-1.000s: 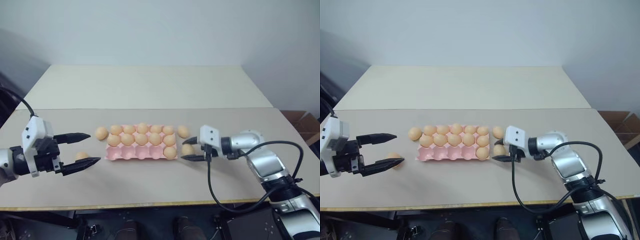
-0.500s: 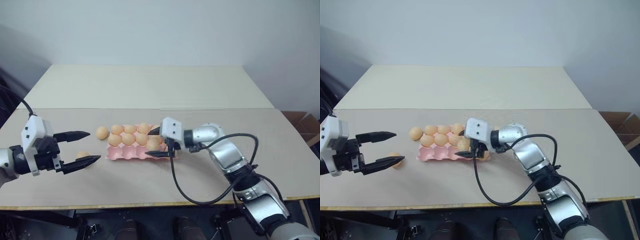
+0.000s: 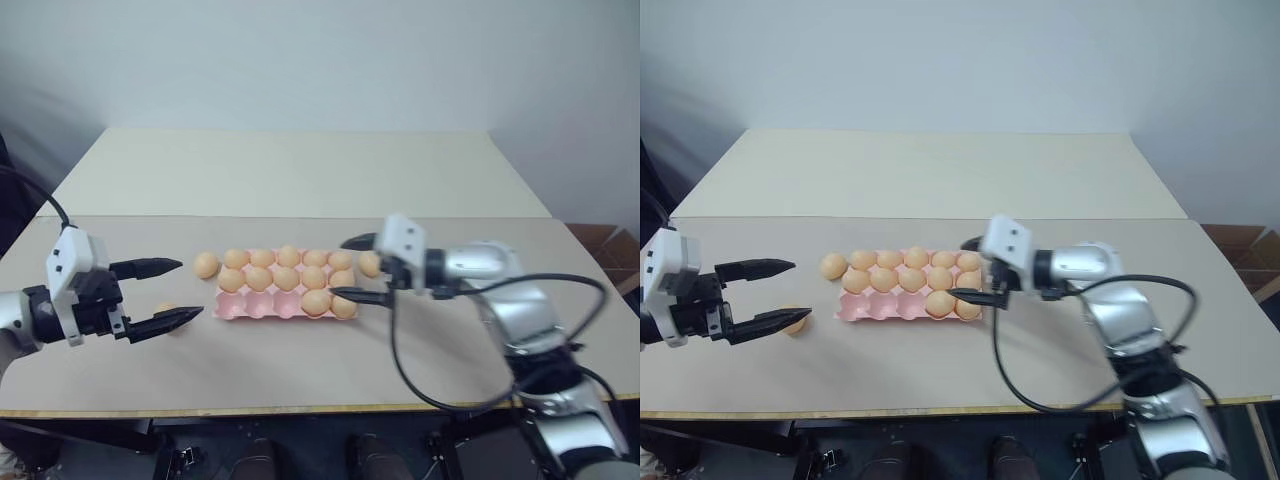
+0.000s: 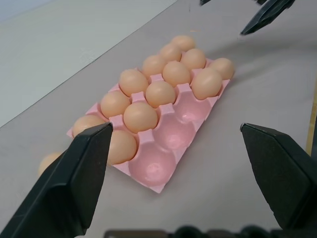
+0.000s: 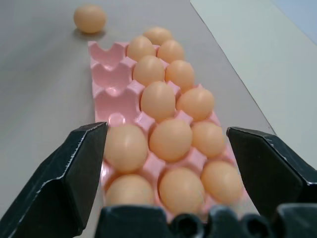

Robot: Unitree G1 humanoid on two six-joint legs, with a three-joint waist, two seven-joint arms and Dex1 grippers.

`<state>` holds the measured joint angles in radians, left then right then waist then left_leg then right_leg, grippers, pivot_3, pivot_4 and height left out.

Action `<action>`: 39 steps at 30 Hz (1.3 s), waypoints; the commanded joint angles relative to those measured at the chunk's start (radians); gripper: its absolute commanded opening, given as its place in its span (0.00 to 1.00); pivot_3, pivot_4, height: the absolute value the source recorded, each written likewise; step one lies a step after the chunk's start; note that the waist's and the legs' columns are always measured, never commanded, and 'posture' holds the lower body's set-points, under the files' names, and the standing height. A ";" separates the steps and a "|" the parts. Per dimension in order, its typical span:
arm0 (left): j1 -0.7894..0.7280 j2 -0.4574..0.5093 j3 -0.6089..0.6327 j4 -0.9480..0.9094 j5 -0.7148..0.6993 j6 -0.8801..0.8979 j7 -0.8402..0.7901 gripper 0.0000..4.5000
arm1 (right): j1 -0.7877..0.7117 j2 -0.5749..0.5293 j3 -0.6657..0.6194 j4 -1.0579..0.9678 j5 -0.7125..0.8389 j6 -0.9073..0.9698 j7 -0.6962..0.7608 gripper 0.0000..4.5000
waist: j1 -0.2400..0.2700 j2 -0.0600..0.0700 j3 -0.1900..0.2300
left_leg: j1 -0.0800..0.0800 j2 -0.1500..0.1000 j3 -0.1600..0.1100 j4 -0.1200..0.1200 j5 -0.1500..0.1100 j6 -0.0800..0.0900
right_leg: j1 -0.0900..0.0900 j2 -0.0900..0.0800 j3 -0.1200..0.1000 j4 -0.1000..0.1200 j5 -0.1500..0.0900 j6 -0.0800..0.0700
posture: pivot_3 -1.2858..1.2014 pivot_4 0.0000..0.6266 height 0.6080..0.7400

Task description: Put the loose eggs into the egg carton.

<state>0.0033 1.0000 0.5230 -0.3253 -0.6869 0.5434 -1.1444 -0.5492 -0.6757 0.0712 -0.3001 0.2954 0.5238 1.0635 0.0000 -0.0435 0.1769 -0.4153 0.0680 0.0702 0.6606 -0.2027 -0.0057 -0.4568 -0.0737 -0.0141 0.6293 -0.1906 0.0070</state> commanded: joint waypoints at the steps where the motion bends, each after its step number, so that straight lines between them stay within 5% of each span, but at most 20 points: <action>1: -0.006 0.021 0.015 0.031 0.014 -0.038 -0.036 1.00 | 0.090 -0.109 -0.183 -0.101 0.131 0.024 0.076 0.99 | 0.002 0.000 0.000 | 0.000 0.000 0.000 0.000 0.000 0.000 | 0.000 0.000 0.000 0.000 -0.001 -0.002 | 0.52 0.24 1.00; 8: 0.018 -0.004 0.034 0.076 0.033 -0.099 -0.060 1.00 | 0.311 -0.256 -0.366 -0.076 0.189 -0.043 0.155 0.99 | 0.000 0.000 0.000 | 0.003 0.000 0.000 0.000 0.000 0.000 | 0.001 0.000 0.001 0.000 -0.003 -0.004 | 0.52 0.24 1.00; 16: 0.032 0.004 0.030 0.079 0.032 -0.105 -0.087 1.00 | 0.321 -0.247 -0.342 -0.071 0.188 -0.047 0.090 0.99 | -0.005 0.000 0.000 | 0.002 0.000 0.001 0.000 0.000 0.000 | 0.000 -0.001 0.001 0.000 -0.003 -0.004 | 0.52 0.24 1.00; 22: 0.009 0.012 0.011 0.071 0.036 -0.101 -0.081 1.00 | 0.184 -0.203 -0.168 0.049 0.052 -0.108 0.015 0.99 | -0.012 0.000 0.000 | 0.002 0.000 0.002 0.000 0.000 0.000 | 0.000 -0.001 0.002 0.000 -0.003 -0.004 | 0.52 0.24 1.00; 29: -0.003 0.010 0.006 0.053 0.039 -0.093 -0.070 1.00 | -0.108 -0.017 0.118 0.449 -0.234 -0.284 -0.091 0.99 | -0.019 0.000 0.000 | 0.000 0.000 0.002 0.000 0.000 0.000 | -0.001 0.001 0.002 0.000 -0.002 -0.004 | 0.52 0.24 1.00; 39: 0.092 0.003 0.099 -0.026 0.019 -0.063 -0.043 1.00 | -0.317 0.191 0.222 0.827 -0.402 -0.369 -0.216 0.99 | -0.016 0.000 0.000 | -0.001 0.000 0.001 0.000 0.000 0.000 | -0.001 0.000 0.002 0.000 0.001 0.001 | 0.52 0.24 1.00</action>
<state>0.0943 0.9955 0.5798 -0.3182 -0.6531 0.4789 -1.1935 -0.8413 -0.4843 0.3035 0.5133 -0.0983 0.1841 0.8648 -0.0160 -0.0439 0.1767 -0.4163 0.0679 0.0715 0.6605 -0.2026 -0.0055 -0.4582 -0.0736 -0.0125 0.6293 -0.1895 0.0077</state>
